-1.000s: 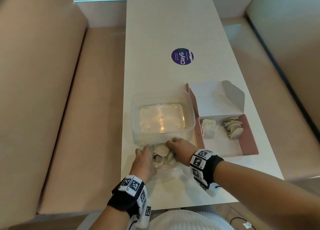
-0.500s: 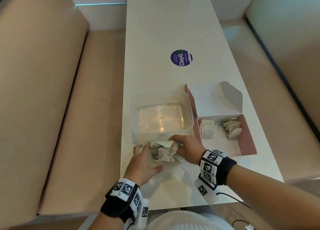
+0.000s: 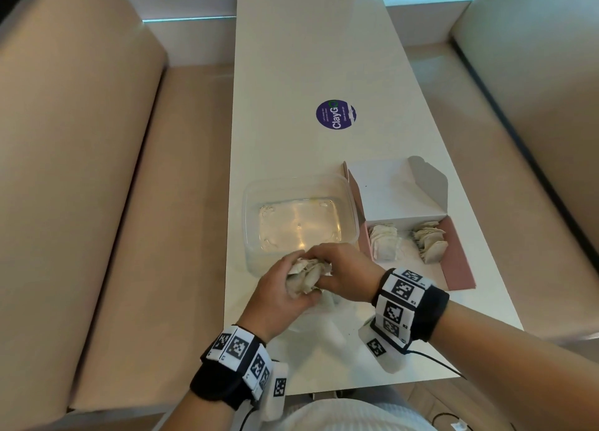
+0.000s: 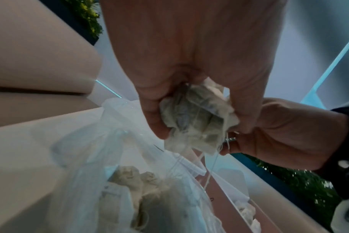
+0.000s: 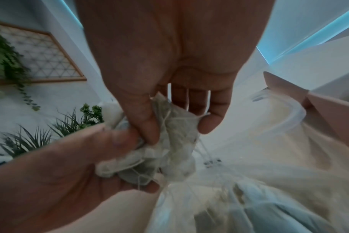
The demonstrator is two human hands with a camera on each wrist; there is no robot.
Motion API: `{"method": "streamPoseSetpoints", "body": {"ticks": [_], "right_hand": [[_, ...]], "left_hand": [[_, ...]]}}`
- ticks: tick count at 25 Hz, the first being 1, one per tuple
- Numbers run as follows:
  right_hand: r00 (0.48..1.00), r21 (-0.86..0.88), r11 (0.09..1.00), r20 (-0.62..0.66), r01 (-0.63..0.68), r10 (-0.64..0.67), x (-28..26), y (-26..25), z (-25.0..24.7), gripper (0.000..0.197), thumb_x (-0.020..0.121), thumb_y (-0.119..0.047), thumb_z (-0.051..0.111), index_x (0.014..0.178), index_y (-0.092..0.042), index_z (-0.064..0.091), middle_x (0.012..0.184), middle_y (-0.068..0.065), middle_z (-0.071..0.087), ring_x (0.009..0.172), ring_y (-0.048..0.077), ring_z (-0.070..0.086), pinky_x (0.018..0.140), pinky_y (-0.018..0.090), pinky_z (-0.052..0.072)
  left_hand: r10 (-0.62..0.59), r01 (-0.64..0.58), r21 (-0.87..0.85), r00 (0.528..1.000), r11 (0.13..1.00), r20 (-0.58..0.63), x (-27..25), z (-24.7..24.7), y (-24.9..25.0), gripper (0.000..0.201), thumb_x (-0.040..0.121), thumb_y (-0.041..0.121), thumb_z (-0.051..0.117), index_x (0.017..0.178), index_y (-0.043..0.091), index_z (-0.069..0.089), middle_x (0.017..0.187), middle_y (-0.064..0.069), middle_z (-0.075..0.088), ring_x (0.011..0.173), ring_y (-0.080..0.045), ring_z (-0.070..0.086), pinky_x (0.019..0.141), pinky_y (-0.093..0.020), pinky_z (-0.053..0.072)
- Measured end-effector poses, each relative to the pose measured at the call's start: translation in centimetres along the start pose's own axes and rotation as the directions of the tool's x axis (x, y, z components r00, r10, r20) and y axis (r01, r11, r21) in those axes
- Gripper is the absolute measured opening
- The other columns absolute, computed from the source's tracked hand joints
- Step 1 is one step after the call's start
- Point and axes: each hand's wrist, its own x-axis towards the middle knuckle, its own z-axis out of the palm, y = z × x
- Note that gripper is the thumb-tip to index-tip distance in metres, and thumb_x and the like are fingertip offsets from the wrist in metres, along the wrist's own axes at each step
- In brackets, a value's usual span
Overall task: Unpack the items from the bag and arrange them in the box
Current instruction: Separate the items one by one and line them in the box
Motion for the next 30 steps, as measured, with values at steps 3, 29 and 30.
{"method": "streamPoseSetpoints", "body": {"ticks": [3, 29, 30], "right_hand": [[0.998, 0.166, 0.986, -0.054, -0.033, 0.042, 0.3, -0.4, -0.3, 0.040, 0.078, -0.017, 0.073, 0.116, -0.018, 0.059, 0.101, 0.001, 0.067, 0.086, 0.012, 0.064, 0.077, 0.019, 0.051], [0.975, 0.521, 0.831, 0.020, -0.198, 0.220, -1.1, -0.4, 0.1, 0.011, 0.085, -0.025, 0.066, 0.083, -0.015, 0.064, 0.073, -0.002, 0.065, 0.065, 0.008, 0.059, 0.060, 0.016, 0.046], [0.975, 0.548, 0.817, -0.009, -0.182, 0.223, -1.1, -0.4, 0.0, 0.011, 0.082, -0.022, 0.069, 0.081, -0.013, 0.063, 0.072, 0.002, 0.065, 0.064, 0.010, 0.058, 0.059, 0.017, 0.046]], "left_hand": [[-0.055, 0.043, -0.218, 0.997, 0.975, -0.053, 0.0, -0.2, -0.1, 0.043, 0.077, 0.012, 0.077, 0.109, 0.035, 0.060, 0.106, 0.006, 0.070, 0.099, -0.010, 0.066, 0.080, -0.022, 0.052], [-0.273, 0.168, -0.894, 0.960, 0.416, 0.053, -0.4, -0.7, 1.1, 0.043, 0.075, 0.006, 0.066, 0.117, 0.002, 0.061, 0.107, -0.020, 0.068, 0.090, -0.031, 0.066, 0.073, -0.037, 0.056], [-0.274, 0.161, -0.899, 0.961, 0.408, 0.048, -0.4, -0.6, 1.2, 0.042, 0.074, 0.007, 0.063, 0.116, 0.003, 0.061, 0.106, -0.020, 0.068, 0.089, -0.031, 0.067, 0.071, -0.037, 0.057]]}}
